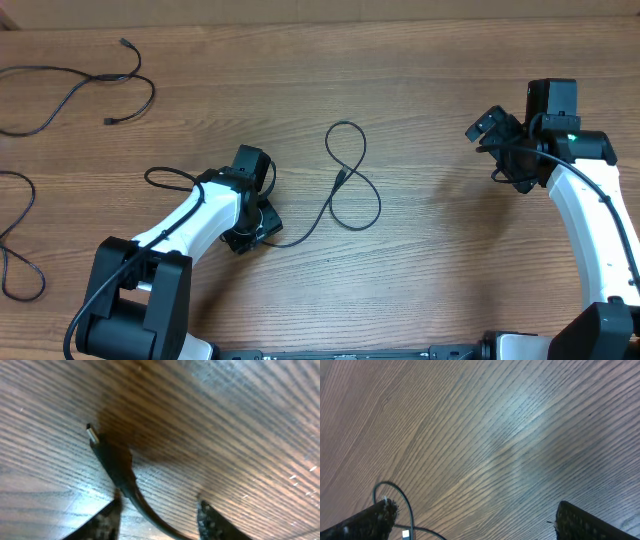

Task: Untangle cables
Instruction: 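Lower the left gripper and grasp the cable near its USB-C plug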

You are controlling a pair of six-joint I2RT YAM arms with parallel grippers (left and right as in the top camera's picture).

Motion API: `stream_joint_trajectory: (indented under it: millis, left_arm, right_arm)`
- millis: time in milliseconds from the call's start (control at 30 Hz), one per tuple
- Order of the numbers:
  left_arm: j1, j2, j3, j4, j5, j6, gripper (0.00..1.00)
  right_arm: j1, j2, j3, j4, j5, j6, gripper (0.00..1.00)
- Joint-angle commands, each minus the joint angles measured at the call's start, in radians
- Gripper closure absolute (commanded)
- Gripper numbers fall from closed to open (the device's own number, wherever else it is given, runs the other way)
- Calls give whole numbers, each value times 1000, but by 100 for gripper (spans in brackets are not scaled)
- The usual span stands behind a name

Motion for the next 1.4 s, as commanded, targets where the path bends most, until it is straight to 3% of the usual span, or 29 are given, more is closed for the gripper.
stream_joint_trajectory:
  millis: [0, 133, 633, 767, 900, 933, 1000, 1167, 1367]
  left_arm:
    - [5, -4, -15, 21, 14, -8, 57]
    - [5, 0, -16, 30, 8, -8, 64]
    - [5, 1, -31, 31, -66, -8, 65]
    - [7, 1, -45, 34, -71, -8, 83]
    - [8, 2, -47, 47, -72, -8, 90]
    - [8, 2, -47, 50, -71, -8, 95]
    - [8, 2, -47, 45, -71, -3, 96]
    - [8, 2, -36, 35, -71, 126, 95]
    - [8, 1, 91, -89, -72, 217, 96]
  right_arm:
    - [-6, -14, 2, 5, 9, -1, 0]
    - [-6, -14, 2, 5, 9, -1, 0]
    - [-6, -14, 2, 5, 9, -1, 0]
    - [-6, -14, 2, 5, 9, -1, 0]
    - [-6, -14, 2, 5, 9, -1, 0]
    - [-6, -14, 2, 5, 9, -1, 0]
    - [-6, -14, 2, 5, 9, -1, 0]
    - [-6, -14, 2, 5, 9, -1, 0]
    - [-6, -14, 2, 5, 9, -1, 0]
